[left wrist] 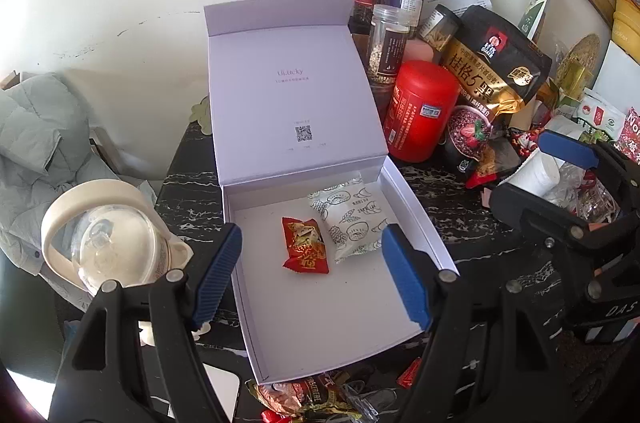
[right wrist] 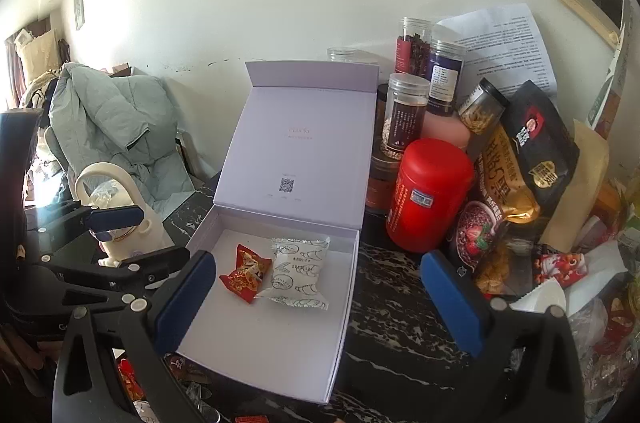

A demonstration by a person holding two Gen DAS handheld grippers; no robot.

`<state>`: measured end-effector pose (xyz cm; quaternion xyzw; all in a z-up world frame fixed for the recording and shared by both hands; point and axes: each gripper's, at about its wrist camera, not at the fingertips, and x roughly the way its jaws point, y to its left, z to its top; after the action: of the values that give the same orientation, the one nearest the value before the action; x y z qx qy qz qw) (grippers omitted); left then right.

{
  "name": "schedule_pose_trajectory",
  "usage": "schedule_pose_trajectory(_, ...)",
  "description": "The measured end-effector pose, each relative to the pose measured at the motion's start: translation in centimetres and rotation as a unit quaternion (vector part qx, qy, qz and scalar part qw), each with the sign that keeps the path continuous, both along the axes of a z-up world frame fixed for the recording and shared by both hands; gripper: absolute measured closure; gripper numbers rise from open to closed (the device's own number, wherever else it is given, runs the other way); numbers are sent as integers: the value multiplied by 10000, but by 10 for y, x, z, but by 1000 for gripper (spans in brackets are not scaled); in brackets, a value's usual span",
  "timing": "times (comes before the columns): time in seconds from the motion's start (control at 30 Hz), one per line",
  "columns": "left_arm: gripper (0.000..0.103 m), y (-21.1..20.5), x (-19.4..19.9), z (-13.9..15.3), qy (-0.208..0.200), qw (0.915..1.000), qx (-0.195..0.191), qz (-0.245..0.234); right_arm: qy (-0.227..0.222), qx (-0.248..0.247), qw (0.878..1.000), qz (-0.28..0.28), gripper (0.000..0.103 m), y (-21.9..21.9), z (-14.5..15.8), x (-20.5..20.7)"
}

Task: Organize objects
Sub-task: 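Raise both open tools out of the box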

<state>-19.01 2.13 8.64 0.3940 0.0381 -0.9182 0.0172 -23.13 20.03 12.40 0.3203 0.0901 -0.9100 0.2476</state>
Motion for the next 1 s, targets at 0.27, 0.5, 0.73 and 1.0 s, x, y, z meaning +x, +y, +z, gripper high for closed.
schedule_pose_trajectory(0.27,30,4,27,18,241,9997,-77,-42,190,72,9998,-26,0,5,14,28)
schedule_pose_trajectory(0.5,19,8,53,34,470,9986,-219,-28,301,-31,9995,-39,0,11,24,51)
schedule_pose_trajectory(0.73,12,11,75,47,646,9973,-335,68,319,-91,9994,-101,0,19,28,68)
schedule_pose_trajectory(1.0,9,14,98,51,702,9966,-389,160,468,-167,9987,-55,0,27,36,94)
